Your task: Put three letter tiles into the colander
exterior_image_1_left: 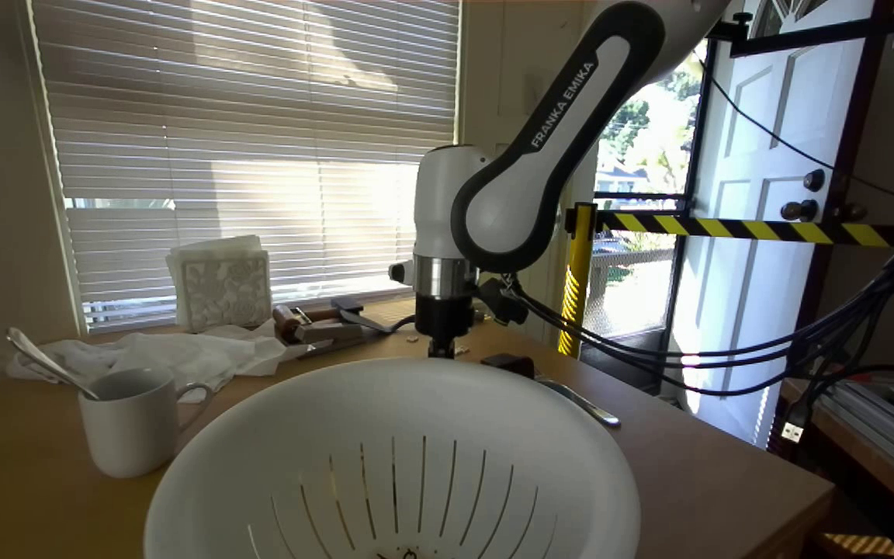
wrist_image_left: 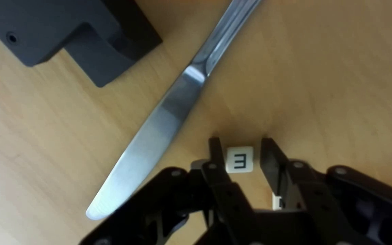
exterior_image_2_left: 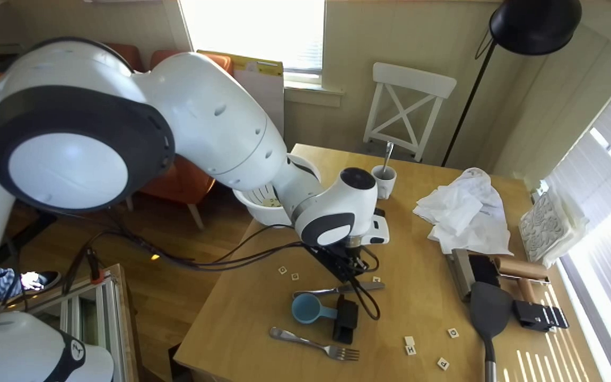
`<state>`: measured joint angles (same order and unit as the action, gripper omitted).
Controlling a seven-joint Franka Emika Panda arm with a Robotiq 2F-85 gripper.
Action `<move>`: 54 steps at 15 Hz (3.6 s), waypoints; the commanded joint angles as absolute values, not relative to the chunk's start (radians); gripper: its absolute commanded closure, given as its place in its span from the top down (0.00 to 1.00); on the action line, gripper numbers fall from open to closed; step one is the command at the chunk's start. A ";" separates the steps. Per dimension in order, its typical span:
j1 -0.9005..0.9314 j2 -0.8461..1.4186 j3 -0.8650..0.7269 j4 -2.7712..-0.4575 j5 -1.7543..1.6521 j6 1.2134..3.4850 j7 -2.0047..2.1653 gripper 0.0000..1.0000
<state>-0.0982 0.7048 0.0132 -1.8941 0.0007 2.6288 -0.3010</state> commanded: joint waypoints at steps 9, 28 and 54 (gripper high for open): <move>-0.089 0.641 0.020 -1.910 -0.009 2.714 -0.241 0.05; -0.747 0.418 0.883 -2.040 1.099 2.430 -0.956 0.05; -0.041 0.385 0.053 -2.017 1.057 1.952 -0.829 1.00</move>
<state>-0.0612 0.4016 0.0721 -2.0212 1.0850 1.9602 -0.8685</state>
